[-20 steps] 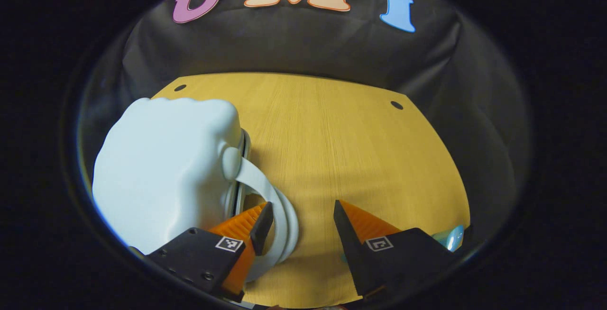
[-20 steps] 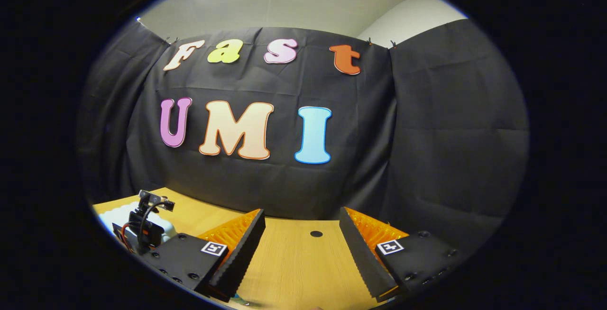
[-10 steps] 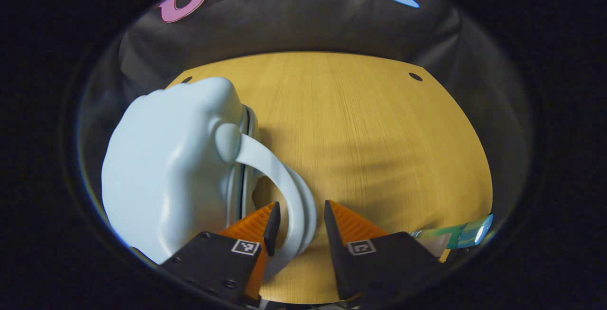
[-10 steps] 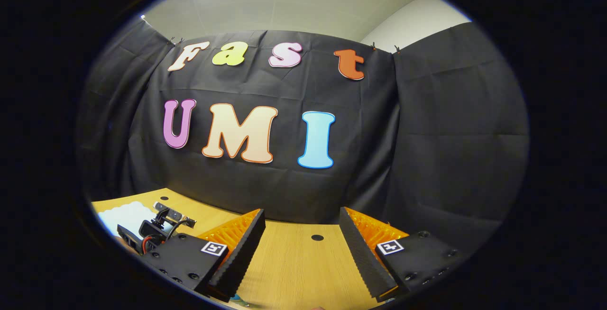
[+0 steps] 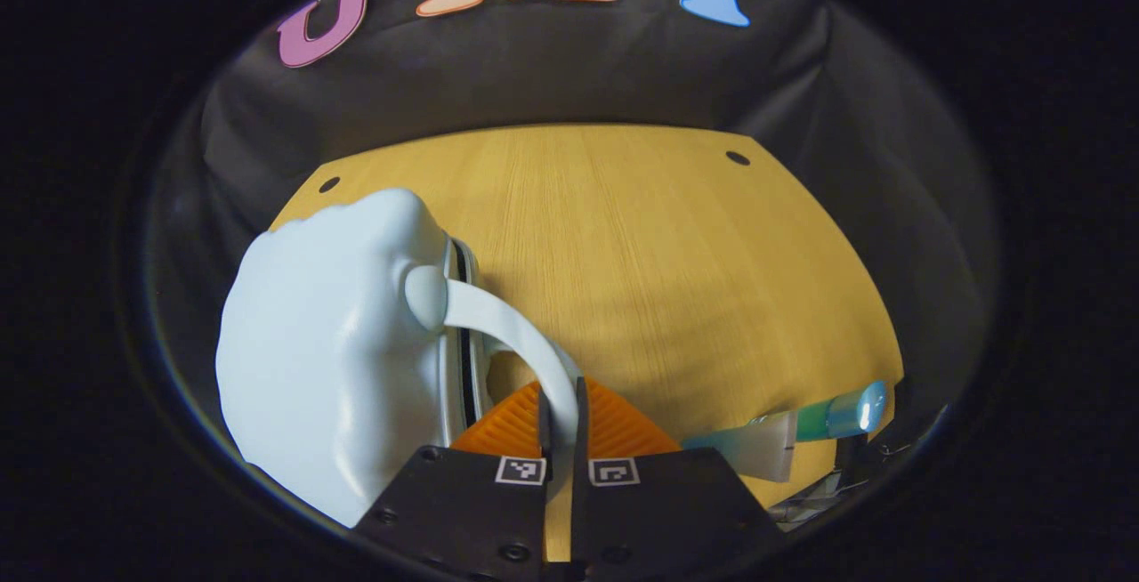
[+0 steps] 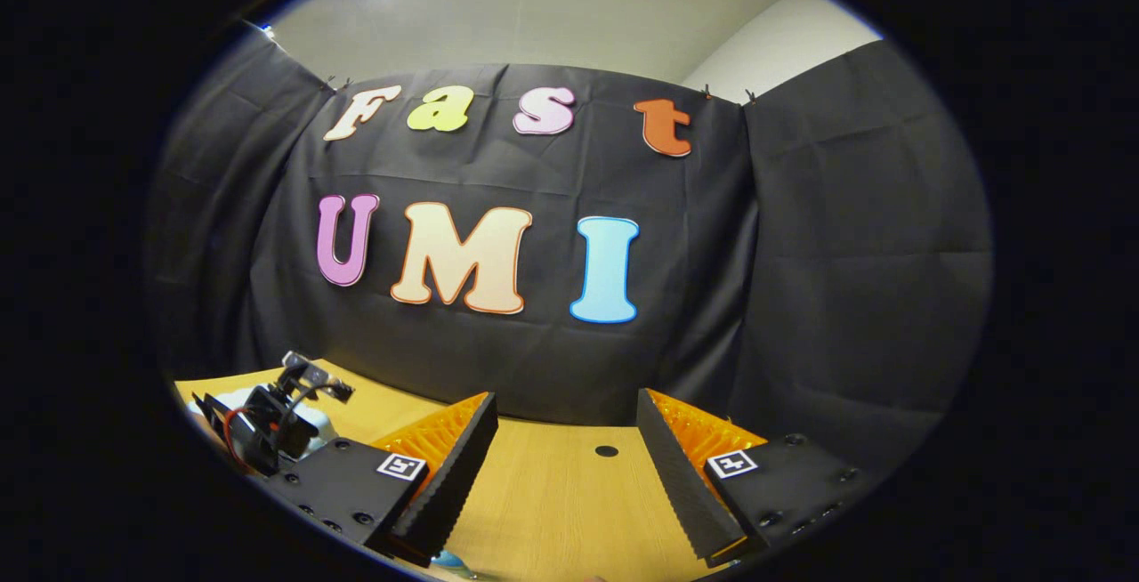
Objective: First open the suitcase, pack the skin care products into it, and then close the suitcase.
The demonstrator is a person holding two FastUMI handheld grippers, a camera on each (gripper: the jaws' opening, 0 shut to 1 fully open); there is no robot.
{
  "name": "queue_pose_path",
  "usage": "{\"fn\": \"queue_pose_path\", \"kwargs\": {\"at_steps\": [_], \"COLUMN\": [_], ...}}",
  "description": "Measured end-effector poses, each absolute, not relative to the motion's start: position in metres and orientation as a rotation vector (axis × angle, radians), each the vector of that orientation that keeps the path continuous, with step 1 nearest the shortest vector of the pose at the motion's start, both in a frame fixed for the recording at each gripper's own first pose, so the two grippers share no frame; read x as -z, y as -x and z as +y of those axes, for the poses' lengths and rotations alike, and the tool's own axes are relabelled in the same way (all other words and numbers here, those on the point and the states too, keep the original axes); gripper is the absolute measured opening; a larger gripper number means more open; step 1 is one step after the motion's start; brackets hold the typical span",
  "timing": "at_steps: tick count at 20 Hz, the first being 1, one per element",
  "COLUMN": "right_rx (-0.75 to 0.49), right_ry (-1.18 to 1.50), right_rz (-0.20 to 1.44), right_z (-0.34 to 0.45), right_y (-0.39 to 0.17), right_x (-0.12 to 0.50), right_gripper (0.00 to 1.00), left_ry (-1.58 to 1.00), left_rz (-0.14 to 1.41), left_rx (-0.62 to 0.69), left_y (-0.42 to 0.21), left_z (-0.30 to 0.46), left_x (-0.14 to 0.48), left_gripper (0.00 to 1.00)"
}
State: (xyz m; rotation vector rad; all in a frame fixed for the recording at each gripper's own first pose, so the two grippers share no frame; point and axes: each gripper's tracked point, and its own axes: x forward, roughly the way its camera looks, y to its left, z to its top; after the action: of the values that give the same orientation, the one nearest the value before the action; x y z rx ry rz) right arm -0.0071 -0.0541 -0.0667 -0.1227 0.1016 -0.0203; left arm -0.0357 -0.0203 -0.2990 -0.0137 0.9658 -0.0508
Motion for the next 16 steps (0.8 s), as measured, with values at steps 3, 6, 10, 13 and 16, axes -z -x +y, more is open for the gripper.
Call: {"fn": "queue_pose_path", "kwargs": {"at_steps": [3, 6, 10, 13, 16], "right_rx": [-0.001, -0.019, -0.04, -0.058, -0.072], "right_ry": [0.109, 0.098, 0.066, 0.049, 0.037], "right_rz": [0.093, 0.084, 0.083, 0.082, 0.085], "right_z": [-0.041, -0.028, -0.007, 0.013, 0.033], "right_y": [0.007, 0.004, 0.001, -0.003, -0.005], "right_x": [0.065, 0.064, 0.065, 0.067, 0.069], "right_gripper": [0.98, 0.98, 0.98, 0.98, 0.98], "left_ry": [0.048, 0.079, 0.09, 0.079, 0.06], "left_rz": [0.921, 0.85, 0.778, 0.736, 0.709], "left_rx": [0.061, 0.068, 0.074, 0.068, 0.053], "left_y": [0.028, 0.02, 0.024, 0.022, 0.029], "left_z": [-0.019, -0.01, 0.017, 0.046, 0.077], "left_x": [0.271, 0.238, 0.199, 0.169, 0.147], "left_gripper": [0.03, 0.02, 0.01, 0.01, 0.01]}}
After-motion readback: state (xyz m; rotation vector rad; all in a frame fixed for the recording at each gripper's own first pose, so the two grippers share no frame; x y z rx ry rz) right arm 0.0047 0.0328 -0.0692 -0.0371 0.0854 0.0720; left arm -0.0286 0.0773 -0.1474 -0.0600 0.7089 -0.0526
